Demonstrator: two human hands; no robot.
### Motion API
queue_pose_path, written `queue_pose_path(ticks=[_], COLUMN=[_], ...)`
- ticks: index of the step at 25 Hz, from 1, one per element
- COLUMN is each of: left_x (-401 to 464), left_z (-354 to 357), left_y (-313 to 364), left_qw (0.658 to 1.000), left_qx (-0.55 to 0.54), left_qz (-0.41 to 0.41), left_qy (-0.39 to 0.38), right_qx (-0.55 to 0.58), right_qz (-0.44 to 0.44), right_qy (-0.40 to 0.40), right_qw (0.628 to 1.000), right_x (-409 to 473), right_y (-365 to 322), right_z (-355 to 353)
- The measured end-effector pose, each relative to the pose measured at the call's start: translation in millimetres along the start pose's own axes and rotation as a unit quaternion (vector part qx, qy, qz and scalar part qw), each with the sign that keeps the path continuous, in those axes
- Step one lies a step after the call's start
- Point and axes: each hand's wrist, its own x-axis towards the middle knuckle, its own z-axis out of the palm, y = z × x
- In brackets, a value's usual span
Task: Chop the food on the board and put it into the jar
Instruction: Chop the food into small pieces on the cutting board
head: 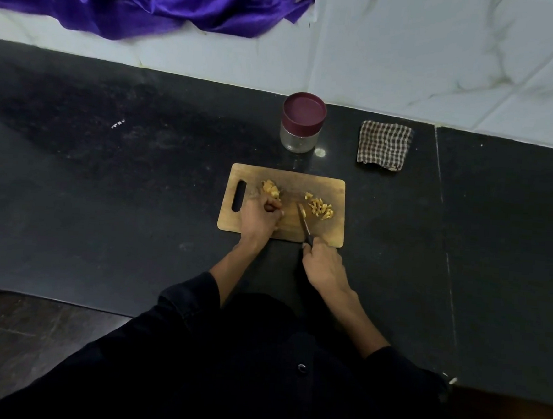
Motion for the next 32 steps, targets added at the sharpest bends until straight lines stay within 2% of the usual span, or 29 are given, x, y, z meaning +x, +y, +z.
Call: queue_pose_path(ticks=[5,8,12,14,16,23,27,32], left_x=[-2,-7,-9,-7,-4,8,9,3], left_z=[2,6,13,14,14,15,10,6], left_y=[11,20,24,26,29,42,43,34], left_qw=[0.998,0.985,0.924,0.896,0.883,0.884,0.909,0.906], left_qx=[0.032,0.1,0.251,0.317,0.35,0.346,0.284,0.284], left_qz=[0.036,0.125,0.27,0.289,0.288,0.272,0.275,0.292], left_qy=[-0.035,-0.067,-0.099,-0.112,-0.123,-0.159,-0.13,-0.114], right_qx=[0.008,-0.01,-0.026,-0.034,-0.038,-0.025,-0.026,-0.018], right_qz=[0.011,0.002,-0.001,-0.004,-0.01,-0.014,-0.006,-0.004], right_qy=[0.023,0.039,0.058,0.066,0.081,0.098,0.099,0.095], right_qw=[1.0,0.999,0.998,0.997,0.996,0.995,0.995,0.995], right_x=[2,0,-1,-2,-4,-6,-6,-7], right_y=[6,6,7,7,7,11,13,13], right_z=[-11,-16,-25,-27,-28,-31,-31,-30])
